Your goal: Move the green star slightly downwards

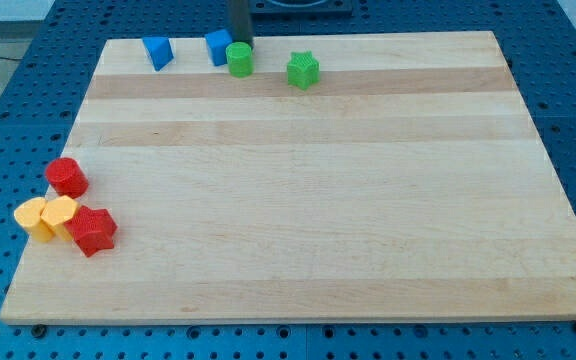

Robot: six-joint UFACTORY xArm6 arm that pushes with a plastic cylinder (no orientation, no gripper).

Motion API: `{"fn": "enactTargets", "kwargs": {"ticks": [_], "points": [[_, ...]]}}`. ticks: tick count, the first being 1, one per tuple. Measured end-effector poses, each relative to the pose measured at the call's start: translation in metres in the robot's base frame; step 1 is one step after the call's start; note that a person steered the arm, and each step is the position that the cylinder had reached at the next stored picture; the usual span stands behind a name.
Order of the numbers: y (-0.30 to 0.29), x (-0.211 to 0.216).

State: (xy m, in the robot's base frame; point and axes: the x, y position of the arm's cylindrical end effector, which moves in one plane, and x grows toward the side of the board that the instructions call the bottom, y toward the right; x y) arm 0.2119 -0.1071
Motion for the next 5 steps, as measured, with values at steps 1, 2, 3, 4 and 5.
{"fn": "enactTargets", "kwargs": {"ticks": [1, 2, 3, 4, 5], "points": [[-0.036, 0.000], [-0.044, -0.001], [0.010, -0.011], [0.057, -0.019], [0.094, 0.010]]}}
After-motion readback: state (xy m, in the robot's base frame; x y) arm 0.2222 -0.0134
